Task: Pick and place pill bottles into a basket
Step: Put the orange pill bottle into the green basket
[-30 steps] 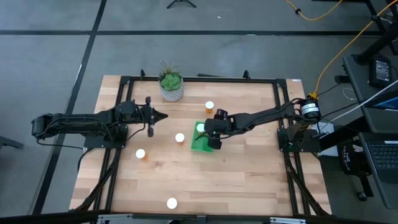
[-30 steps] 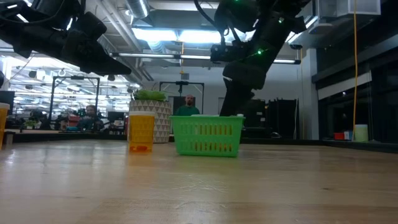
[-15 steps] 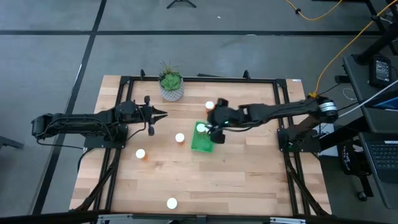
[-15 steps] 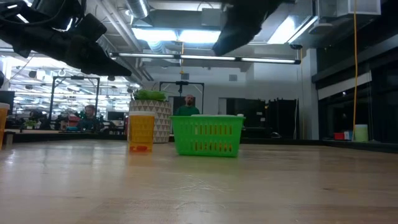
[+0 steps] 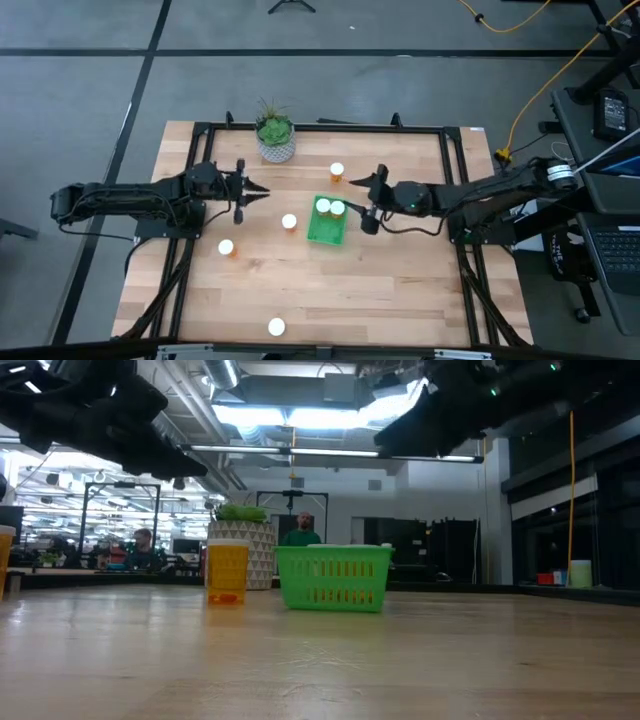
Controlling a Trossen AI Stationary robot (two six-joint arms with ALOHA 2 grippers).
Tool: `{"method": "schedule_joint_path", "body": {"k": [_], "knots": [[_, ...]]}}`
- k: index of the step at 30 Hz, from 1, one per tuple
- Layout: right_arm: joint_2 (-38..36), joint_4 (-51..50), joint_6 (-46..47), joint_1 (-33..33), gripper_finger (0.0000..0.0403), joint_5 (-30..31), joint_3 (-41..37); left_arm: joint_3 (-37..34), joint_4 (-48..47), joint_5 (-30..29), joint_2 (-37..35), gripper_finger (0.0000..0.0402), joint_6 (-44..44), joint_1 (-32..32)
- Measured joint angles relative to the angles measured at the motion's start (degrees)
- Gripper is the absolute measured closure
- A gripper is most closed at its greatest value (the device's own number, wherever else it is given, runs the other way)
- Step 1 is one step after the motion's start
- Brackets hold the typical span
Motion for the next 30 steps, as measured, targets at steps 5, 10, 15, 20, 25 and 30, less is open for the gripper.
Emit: {"method": "schedule_joint_path", "body": {"k": [5, 10, 15, 20, 25, 30], "knots": [[-0.1, 5.9, 0.2, -0.4, 0.0111, 0.0, -3.9, 3.9, -7.7, 0.7, -0.3, 0.0340, -2.6, 0.0], [-0.1, 6.4, -1.8, -1.0, 0.0111, 0.0, -4.0, 11.7, -21.6, -0.6, 1.0, 0.0336, -2.7, -2.1], [-0.1, 6.3, -2.6, -1.3, 0.0111, 0.0, -3.8, 14.1, -24.2, -1.1, 2.8, 0.0328, -2.9, -8.5], [-0.1, 6.5, -2.8, -1.3, 0.0111, 0.0, -3.7, 15.7, -25.4, -13.5, 5.2, 0.0291, -9.3, -16.1], [-0.1, 6.6, -2.7, -1.3, 0.0111, 0.0, -3.7, 17.9, -24.7, -18.1, 9.1, 0.0252, -10.0, -24.6], [-0.1, 5.9, -2.5, -1.3, 0.0111, -0.1, -3.7, 20.6, -24.5, -26.4, 14.2, 0.0228, -10.4, -32.4]]}}
